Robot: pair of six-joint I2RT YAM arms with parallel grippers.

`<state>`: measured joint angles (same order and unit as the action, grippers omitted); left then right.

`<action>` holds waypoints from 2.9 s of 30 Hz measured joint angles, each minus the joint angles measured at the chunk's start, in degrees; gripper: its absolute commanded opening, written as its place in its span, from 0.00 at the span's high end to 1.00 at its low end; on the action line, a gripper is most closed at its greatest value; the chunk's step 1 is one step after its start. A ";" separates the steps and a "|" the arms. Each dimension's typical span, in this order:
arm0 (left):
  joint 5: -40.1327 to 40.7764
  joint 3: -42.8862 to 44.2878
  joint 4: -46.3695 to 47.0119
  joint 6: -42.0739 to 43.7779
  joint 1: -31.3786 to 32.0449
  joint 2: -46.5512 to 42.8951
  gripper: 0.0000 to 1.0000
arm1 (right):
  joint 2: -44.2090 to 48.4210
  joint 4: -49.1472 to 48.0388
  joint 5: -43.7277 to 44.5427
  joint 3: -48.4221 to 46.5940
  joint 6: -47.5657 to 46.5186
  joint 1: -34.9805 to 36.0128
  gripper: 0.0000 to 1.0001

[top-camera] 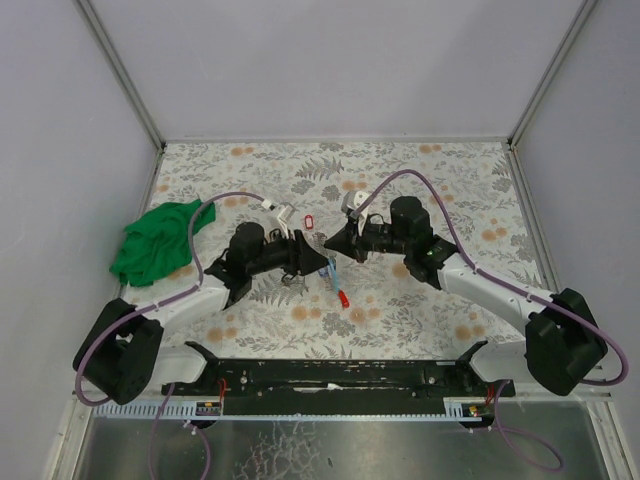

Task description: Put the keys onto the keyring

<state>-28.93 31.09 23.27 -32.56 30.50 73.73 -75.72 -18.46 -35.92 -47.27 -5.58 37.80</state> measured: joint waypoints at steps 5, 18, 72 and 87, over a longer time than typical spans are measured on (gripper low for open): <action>-2.16 -6.43 5.05 1.33 -3.78 -8.48 0.49 | -0.28 -4.42 -4.20 2.58 -0.07 -1.77 0.99; -7.54 -16.33 23.76 4.94 -5.18 -13.46 0.56 | -4.22 -18.99 -12.94 8.66 3.37 -2.80 0.98; -23.15 -13.05 35.67 29.05 -4.79 -4.46 0.78 | -8.94 -21.79 -25.49 6.01 -1.05 -3.93 0.98; -22.51 -12.46 34.36 31.80 -3.85 -6.51 0.77 | -9.81 -20.87 -25.07 5.97 -1.16 -3.89 0.98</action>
<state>-51.44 18.63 57.63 -0.75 26.65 67.22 -85.54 -39.33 -60.99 -41.30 -6.74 33.91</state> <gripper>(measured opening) 0.227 0.054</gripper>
